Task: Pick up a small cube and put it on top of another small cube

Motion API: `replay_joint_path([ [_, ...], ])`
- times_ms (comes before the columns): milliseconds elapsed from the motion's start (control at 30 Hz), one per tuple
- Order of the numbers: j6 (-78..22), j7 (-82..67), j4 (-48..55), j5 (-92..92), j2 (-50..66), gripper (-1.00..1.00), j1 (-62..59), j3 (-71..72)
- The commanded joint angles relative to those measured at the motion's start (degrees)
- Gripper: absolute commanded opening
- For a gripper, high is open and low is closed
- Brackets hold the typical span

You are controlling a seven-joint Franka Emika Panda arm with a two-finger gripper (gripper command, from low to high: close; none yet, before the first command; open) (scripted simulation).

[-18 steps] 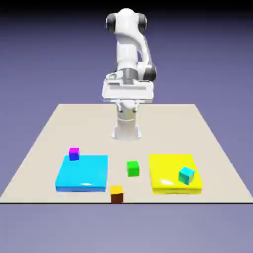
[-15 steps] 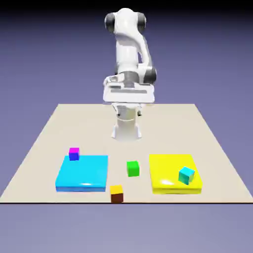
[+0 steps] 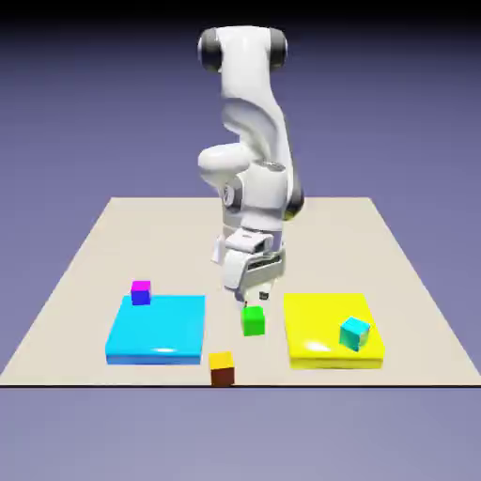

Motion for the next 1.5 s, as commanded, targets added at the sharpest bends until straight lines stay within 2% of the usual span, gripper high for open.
replay_joint_path([
  [0,-0.83,-2.05,1.02,-1.27,2.08,0.00,1.36,-1.26],
  [267,-7.42,-18.44,9.16,-11.44,18.68,0.00,12.32,-11.29],
  [333,-7.51,-18.69,9.28,-11.59,18.93,0.00,12.49,-11.44],
  [533,1.06,-17.28,12.24,-11.21,29.76,0.00,7.93,-9.90],
  [567,1.06,-17.28,12.24,-11.21,29.76,-1.00,7.93,-9.90],
  [767,-7.15,-18.63,9.41,-11.57,19.39,-1.00,12.29,-11.37],
  [1367,-41.16,25.28,-0.16,8.48,-2.31,-1.00,-14.66,25.46],
  [1467,-38.77,25.97,-1.18,7.75,-0.85,-1.00,-14.93,25.19],
])
